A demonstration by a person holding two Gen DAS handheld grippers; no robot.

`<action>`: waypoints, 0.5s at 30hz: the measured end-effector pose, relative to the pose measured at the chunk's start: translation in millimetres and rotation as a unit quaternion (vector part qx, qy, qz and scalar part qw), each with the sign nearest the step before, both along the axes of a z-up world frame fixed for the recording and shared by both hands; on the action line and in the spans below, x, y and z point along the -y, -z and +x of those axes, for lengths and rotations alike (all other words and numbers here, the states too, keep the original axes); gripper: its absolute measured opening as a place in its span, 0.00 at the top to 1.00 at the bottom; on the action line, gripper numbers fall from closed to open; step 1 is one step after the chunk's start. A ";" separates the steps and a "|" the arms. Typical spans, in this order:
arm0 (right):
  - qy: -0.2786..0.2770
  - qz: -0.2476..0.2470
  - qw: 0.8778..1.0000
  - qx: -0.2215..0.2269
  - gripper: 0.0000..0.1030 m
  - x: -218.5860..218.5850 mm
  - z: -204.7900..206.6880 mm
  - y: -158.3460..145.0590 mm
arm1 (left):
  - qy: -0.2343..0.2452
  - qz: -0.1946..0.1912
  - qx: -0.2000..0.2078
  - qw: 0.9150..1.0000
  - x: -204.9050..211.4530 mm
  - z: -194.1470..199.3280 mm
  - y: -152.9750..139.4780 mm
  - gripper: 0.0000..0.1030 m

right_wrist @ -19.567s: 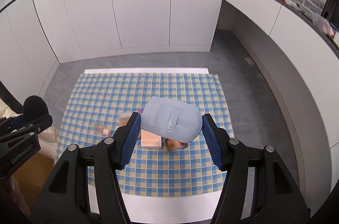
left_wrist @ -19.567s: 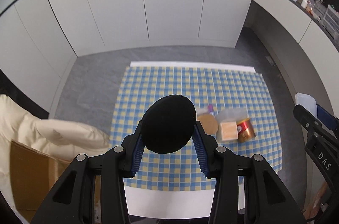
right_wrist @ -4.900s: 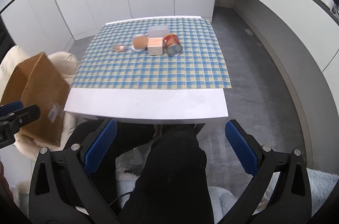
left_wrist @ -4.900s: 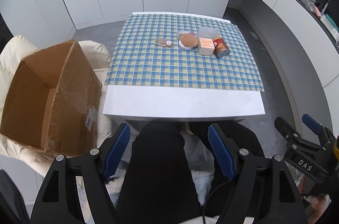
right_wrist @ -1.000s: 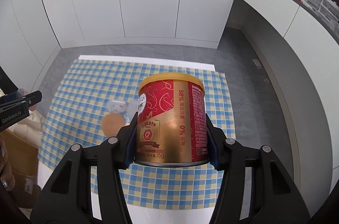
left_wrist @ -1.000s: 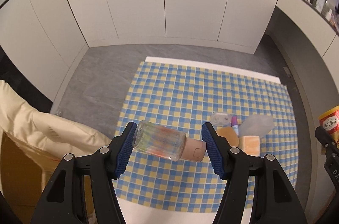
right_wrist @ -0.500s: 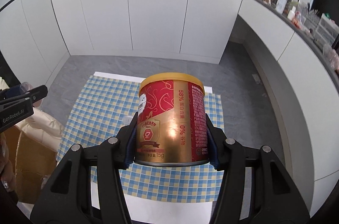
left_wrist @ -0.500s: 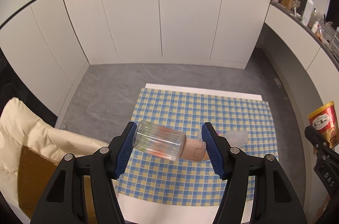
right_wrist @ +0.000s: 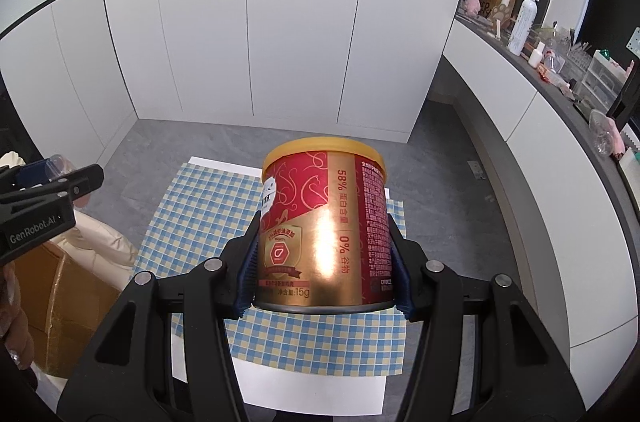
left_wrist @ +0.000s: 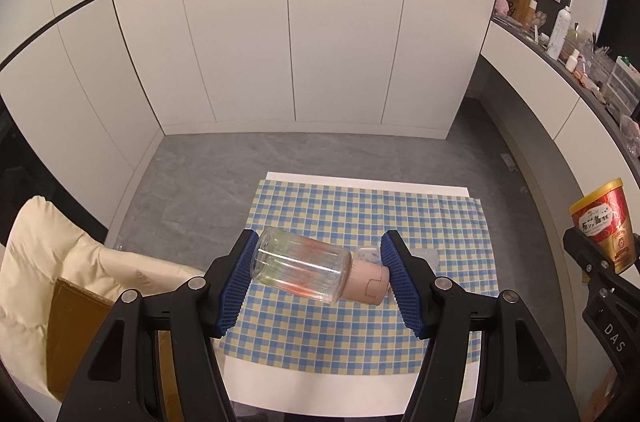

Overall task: Organize objects
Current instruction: 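Lift the bottle and can and carry them back from the table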

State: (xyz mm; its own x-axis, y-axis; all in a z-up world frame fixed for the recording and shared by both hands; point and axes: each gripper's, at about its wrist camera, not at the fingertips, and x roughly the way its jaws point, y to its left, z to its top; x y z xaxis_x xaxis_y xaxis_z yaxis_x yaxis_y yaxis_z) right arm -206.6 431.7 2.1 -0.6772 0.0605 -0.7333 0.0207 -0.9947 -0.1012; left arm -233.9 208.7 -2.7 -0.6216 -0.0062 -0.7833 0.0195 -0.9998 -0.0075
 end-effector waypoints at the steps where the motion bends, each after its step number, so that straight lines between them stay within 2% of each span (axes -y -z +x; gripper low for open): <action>1: -0.001 0.001 1.000 -0.001 0.46 0.2 1.3 -1.9 | 0.000 0.000 0.000 1.000 0.2 1.5 -1.0 0.38; 15: -0.002 0.005 1.000 -0.003 0.46 3.9 13.1 -8.9 | -0.002 0.007 0.006 1.000 4.1 10.6 -0.7 0.38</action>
State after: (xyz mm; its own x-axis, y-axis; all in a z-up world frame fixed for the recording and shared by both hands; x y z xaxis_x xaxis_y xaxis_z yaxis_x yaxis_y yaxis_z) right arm -193.5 427.7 11.0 -0.6815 0.0648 -0.7290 0.0234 -0.9936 -0.1102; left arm -223.3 204.6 -2.1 -0.6127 0.0016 -0.7903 0.0239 -0.9995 -0.0205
